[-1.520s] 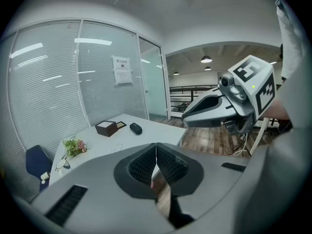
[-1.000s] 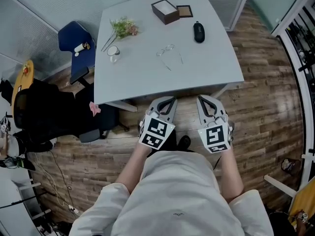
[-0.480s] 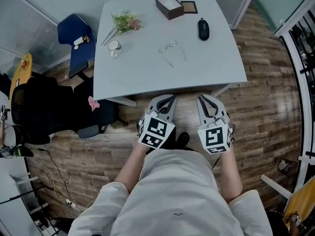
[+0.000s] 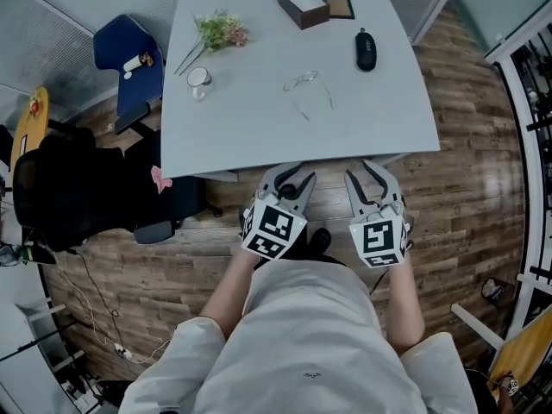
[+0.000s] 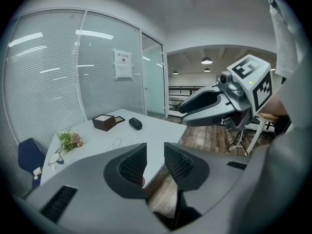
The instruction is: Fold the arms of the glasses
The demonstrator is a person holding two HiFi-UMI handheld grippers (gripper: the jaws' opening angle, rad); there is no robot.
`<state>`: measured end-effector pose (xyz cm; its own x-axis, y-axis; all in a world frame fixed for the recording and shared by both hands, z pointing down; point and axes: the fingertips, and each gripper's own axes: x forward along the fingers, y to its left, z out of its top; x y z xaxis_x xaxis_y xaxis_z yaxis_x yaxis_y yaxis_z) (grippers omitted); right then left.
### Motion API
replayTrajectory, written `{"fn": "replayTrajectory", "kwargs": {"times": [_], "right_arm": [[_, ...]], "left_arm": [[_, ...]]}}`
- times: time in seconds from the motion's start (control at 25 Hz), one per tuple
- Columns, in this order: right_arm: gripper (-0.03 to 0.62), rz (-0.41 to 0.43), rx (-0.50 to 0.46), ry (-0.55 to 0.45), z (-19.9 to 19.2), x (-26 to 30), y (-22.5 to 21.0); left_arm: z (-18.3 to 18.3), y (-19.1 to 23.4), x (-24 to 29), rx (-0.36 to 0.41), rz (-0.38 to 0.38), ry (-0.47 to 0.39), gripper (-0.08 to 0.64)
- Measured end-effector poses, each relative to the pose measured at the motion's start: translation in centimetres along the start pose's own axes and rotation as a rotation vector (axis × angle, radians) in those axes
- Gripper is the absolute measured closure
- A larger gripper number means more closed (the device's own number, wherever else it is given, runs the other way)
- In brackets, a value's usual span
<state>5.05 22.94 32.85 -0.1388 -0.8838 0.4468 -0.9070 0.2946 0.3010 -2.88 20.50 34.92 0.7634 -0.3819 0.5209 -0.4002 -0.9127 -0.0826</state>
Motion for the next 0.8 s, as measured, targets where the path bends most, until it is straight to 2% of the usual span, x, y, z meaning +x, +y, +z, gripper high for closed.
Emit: {"fn": "replayTrajectory", "kwargs": {"times": [0.28,0.8], "right_arm": [[0.416,0.033,0.016,0.029,0.7,4.3,-0.8],[0.417,0.02,-0.007,0.048,5.1,11.8,-3.8]], "left_arm": [[-0.7,4.3,1.8,-0.017,0.006,0.027,0.412],[0.5,13.2,5.2,-0.011,-0.004,0.005,0.407]]}}
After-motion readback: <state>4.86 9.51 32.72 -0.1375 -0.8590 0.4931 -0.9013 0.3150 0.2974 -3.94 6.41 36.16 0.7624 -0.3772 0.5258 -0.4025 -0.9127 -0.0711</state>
